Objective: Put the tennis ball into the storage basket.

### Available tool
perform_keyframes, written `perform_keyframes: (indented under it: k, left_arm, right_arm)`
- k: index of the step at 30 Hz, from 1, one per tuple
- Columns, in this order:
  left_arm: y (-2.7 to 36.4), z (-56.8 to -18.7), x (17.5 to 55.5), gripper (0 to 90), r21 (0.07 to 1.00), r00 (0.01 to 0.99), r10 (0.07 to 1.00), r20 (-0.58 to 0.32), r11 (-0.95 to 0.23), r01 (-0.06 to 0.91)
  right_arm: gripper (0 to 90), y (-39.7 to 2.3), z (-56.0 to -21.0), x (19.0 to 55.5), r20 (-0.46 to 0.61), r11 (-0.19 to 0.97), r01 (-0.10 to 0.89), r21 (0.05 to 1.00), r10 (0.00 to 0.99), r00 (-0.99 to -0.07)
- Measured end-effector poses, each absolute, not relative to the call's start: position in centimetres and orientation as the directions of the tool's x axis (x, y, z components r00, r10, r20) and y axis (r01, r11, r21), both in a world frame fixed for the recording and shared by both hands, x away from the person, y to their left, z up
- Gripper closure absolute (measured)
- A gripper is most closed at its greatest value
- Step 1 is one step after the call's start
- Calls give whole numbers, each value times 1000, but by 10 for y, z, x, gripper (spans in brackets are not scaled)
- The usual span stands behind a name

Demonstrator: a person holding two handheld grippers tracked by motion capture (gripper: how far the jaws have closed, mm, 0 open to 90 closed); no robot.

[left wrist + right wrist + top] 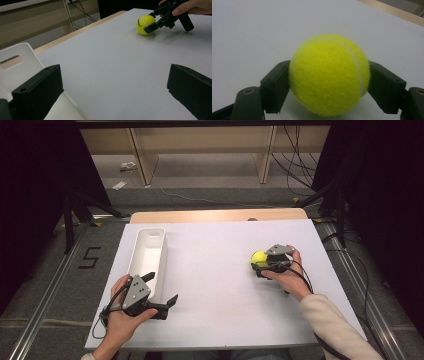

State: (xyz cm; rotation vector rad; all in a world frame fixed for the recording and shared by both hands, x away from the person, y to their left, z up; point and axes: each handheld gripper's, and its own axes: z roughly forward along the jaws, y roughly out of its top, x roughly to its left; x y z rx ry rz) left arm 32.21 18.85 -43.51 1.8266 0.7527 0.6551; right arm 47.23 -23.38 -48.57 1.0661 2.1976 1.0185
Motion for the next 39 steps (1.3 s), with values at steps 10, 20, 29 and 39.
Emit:
perform_keyframes:
  k: [10,20,29,39]
  left_arm:
    - [188,-435,322,0,935,658,747,95,-293,198]
    - [187,-435,321,0,935,663,743,97,-297,195]
    - [187,-435,321,0,935,664,741,100,-299,192]
    - [187,-435,321,0,933,664,741,100,-301,195]
  right_arm:
    - [259,-234,-482,472,-104,417,445,792,812,-575]
    - [261,-231,-470,469,-101,403,422,812,809,-579]
    - [262,-227,-460,466,-91,384,404,830,808,-583]
    - [262,-226,-452,464,-85,370,386,845,805,-587]
